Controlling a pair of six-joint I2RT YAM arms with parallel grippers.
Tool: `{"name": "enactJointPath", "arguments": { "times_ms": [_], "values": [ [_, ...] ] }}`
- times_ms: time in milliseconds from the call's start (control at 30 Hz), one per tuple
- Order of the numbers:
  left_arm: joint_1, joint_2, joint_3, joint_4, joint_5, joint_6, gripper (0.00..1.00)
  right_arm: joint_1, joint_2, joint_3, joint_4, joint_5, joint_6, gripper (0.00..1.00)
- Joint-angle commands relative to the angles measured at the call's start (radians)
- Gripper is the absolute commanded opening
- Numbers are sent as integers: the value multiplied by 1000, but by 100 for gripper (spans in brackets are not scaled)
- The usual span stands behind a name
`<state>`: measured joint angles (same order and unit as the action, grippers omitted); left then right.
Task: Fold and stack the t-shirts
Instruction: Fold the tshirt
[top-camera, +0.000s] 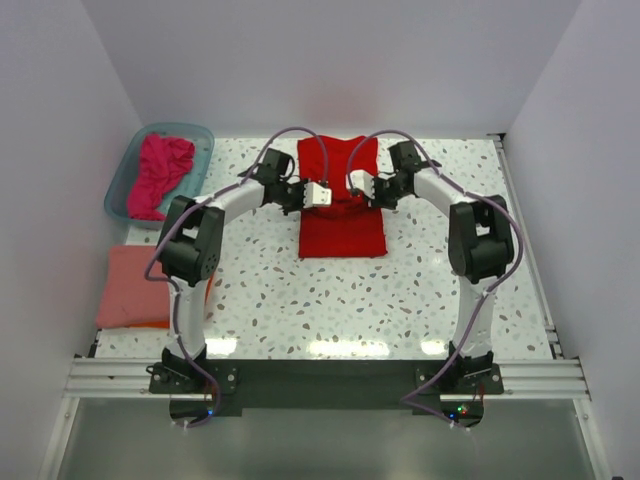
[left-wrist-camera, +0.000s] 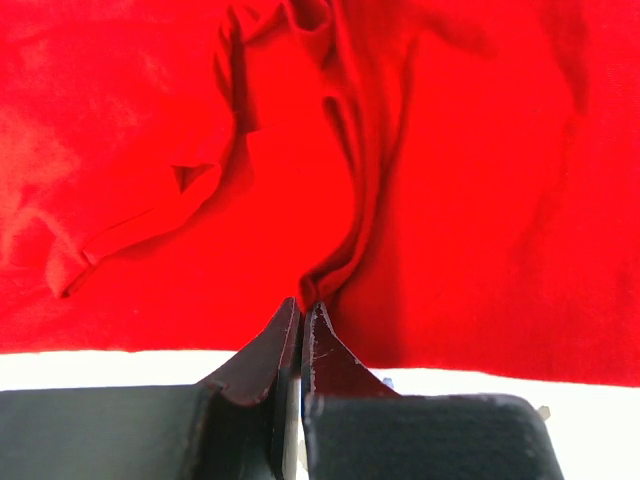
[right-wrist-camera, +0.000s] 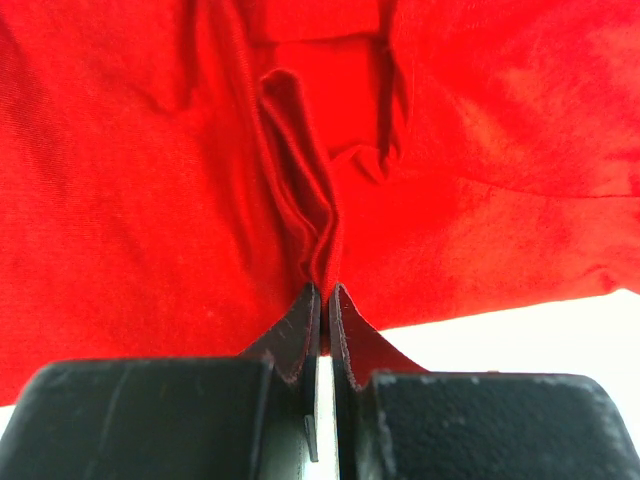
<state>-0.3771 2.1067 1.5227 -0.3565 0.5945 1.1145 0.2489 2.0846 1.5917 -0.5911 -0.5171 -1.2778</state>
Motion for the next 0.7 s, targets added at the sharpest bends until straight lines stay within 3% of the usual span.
{"name": "enactJointPath", "arguments": {
  "times_ms": [0, 667],
  "values": [
    [15, 21, 54, 60, -16, -56, 0, -8, 25, 47, 65, -32, 3, 0],
    [21, -8, 70, 116, -21, -110, 0, -39, 11, 82, 129, -87, 41, 0]
  ]
}}
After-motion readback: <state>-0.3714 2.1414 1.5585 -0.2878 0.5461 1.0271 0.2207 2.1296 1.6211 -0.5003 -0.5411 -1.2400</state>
